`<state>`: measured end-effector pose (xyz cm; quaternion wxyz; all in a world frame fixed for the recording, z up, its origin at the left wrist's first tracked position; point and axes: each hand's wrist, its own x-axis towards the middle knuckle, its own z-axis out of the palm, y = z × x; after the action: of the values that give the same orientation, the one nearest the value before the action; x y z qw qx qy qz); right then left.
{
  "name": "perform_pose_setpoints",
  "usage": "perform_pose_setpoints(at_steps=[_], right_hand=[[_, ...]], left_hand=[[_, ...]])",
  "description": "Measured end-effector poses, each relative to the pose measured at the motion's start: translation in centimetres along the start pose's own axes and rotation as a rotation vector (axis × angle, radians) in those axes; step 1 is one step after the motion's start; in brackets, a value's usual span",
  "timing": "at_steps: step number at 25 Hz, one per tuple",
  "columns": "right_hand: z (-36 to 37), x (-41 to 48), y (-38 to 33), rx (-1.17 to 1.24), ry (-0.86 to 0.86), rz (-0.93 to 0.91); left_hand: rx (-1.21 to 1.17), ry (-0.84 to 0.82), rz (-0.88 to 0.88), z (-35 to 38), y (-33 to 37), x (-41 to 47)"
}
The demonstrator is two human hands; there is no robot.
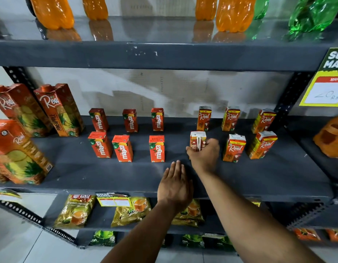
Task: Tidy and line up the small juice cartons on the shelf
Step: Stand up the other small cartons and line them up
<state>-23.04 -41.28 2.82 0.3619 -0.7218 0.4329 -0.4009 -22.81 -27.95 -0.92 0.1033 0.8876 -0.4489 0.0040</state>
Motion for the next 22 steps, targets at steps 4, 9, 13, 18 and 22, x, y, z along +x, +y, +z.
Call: perform_pose_setpoints(at_steps=[4, 9, 13, 18, 22], right_hand=[[-0.1, -0.8, 0.0, -0.029, -0.025, 0.023], [-2.9, 1.6, -3.3, -0.033, -0.056, -0.163], [-4.2, 4.5, -7.0, -0.581, -0.522, -0.140], [-4.9, 6.2, -10.4, -0.962, -0.861, -0.355], [-6.2, 7.4, -11.2, -1.198, -1.113, -0.751]], left_hand=[[0.005, -0.004, -0.005, 0.2, -0.1, 0.0], [0.004, 0.010, 0.001, 0.4, 0.0, 0.1], [0.007, 0.004, -0.018, 0.1, 0.1, 0.0], [0.016, 0.012, -0.021, -0.3, 0.2, -0.1], [0.028, 0.008, -0.023, -0.3, 0.2, -0.2]])
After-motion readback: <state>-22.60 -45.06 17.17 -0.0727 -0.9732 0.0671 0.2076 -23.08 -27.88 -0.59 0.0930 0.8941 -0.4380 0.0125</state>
